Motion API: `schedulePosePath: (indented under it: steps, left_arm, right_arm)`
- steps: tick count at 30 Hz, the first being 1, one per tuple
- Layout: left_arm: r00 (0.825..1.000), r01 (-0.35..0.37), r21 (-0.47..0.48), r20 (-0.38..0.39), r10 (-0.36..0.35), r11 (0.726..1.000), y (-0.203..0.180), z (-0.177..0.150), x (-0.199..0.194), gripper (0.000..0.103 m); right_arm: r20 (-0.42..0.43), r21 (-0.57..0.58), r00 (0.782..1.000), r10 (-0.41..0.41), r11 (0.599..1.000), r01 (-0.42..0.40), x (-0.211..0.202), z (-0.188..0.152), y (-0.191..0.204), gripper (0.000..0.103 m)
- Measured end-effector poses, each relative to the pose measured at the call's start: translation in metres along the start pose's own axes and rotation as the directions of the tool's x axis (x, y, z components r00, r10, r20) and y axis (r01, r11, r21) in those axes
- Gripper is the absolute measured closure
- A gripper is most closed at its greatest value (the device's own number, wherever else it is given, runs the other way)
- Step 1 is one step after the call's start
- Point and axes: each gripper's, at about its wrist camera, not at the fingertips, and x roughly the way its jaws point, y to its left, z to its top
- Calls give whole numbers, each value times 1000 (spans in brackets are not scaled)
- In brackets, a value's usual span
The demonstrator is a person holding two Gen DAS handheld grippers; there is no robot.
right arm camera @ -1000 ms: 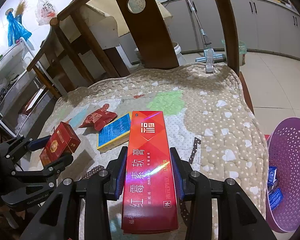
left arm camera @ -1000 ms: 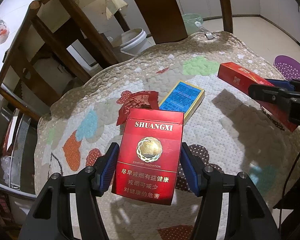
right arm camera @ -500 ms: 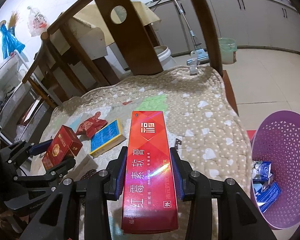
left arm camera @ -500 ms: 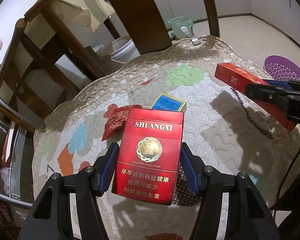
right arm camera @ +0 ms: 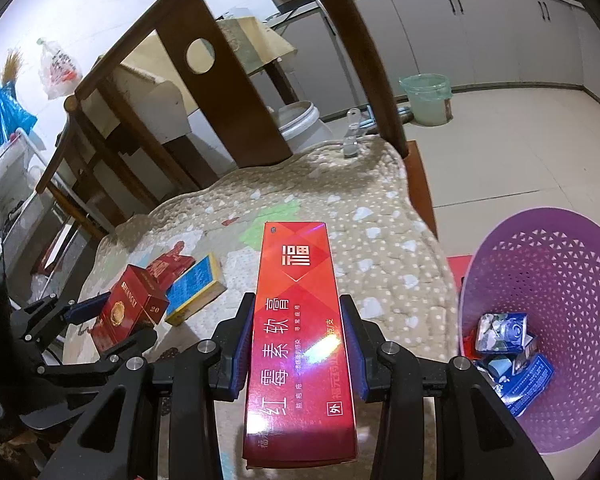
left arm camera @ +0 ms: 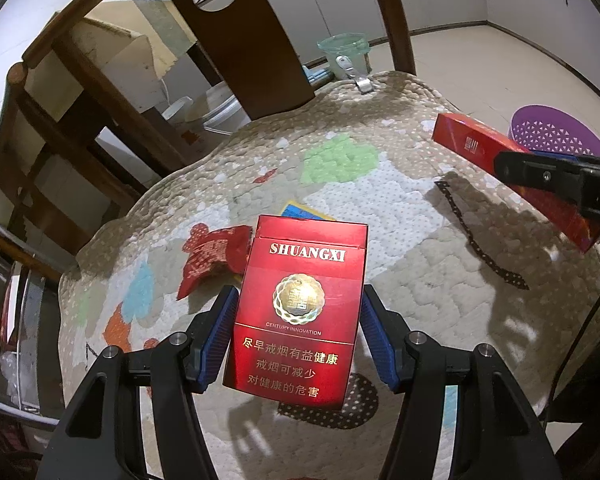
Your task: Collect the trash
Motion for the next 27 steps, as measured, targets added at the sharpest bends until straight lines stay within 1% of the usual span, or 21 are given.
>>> schedulePosePath:
  steps: [13, 27]
  left_arm:
    - [999, 34, 40, 2, -35, 999, -28, 10, 3, 43]
    - [997, 79, 87, 15, -81, 993, -61, 24, 1, 43]
  right_arm:
    - [22, 63, 1000, -19, 998, 18, -15, 2, -24, 60]
    - [52, 162, 997, -64, 985, 55, -35, 2, -62, 60]
